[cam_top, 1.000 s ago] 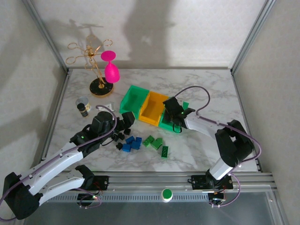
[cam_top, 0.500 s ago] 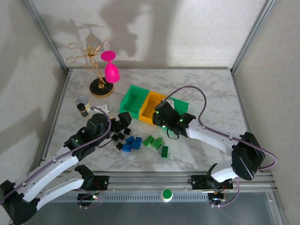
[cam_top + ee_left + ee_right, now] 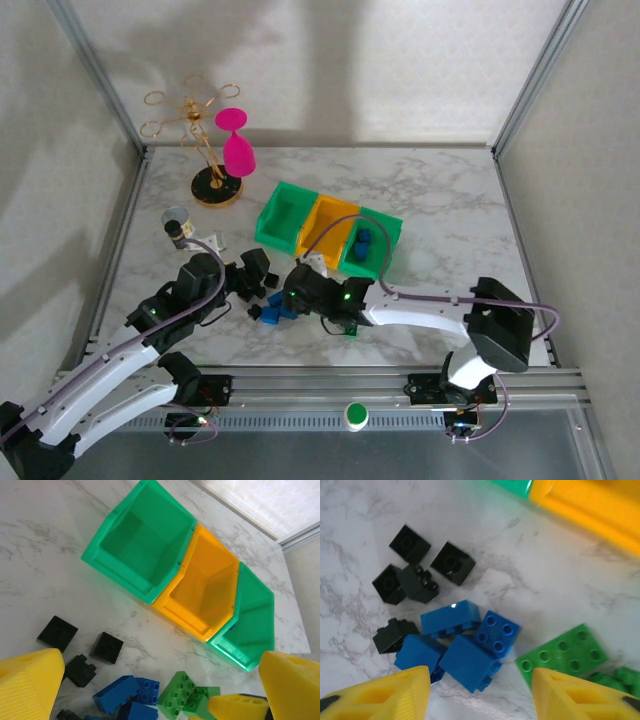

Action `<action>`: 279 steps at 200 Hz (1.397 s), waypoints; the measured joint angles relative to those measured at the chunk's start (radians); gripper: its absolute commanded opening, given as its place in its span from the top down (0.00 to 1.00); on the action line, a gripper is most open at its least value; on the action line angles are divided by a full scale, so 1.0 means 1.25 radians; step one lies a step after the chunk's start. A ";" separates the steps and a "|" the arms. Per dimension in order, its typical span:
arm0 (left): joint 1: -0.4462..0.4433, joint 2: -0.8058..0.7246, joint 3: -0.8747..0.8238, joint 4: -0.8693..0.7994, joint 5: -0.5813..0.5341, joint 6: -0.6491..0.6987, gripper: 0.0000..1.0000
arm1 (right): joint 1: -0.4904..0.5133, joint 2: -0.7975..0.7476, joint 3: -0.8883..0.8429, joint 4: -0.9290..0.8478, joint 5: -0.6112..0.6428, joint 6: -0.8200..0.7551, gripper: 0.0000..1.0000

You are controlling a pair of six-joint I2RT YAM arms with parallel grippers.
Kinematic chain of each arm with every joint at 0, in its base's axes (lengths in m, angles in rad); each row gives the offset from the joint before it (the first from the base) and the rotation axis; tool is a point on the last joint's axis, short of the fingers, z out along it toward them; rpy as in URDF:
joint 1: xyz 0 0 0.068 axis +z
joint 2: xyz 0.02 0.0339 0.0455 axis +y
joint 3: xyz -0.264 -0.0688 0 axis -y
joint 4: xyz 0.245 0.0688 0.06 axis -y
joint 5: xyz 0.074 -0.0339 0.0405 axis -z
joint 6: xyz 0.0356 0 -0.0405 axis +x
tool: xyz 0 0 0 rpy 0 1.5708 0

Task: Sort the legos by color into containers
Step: Rotate the lego at the bottom-center of the table.

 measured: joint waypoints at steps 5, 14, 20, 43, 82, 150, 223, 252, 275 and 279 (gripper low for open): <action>0.000 -0.004 -0.002 -0.004 -0.005 -0.003 0.00 | 0.007 0.012 0.000 0.006 -0.001 0.003 0.42; 0.000 -0.010 -0.005 -0.015 -0.013 -0.005 0.00 | 0.017 0.031 0.000 0.016 -0.003 0.009 0.42; 0.000 -0.015 -0.006 -0.021 -0.018 -0.008 0.00 | 0.024 0.041 0.000 0.025 -0.004 0.015 0.42; 0.000 -0.031 -0.007 -0.044 -0.042 -0.011 0.00 | 0.042 0.068 0.000 0.056 -0.012 0.029 0.42; 0.001 -0.059 -0.008 -0.069 -0.073 -0.023 0.01 | 0.062 0.127 0.016 0.074 -0.025 0.044 0.40; 0.001 -0.109 -0.009 -0.090 -0.116 -0.041 0.00 | 0.076 0.154 0.050 0.053 -0.018 0.068 0.37; 0.005 -0.142 -0.020 -0.119 -0.148 -0.071 0.00 | 0.122 0.154 0.064 0.015 -0.006 0.099 0.36; 0.005 -0.170 -0.020 -0.135 -0.172 -0.087 0.00 | 0.124 0.176 0.089 0.026 -0.022 0.091 0.41; 0.005 -0.184 -0.020 -0.151 -0.186 -0.094 0.00 | 0.121 0.191 0.092 0.045 -0.038 0.079 0.41; 0.005 -0.186 -0.020 -0.153 -0.190 -0.095 0.00 | 0.119 0.194 0.092 0.047 -0.041 0.076 0.41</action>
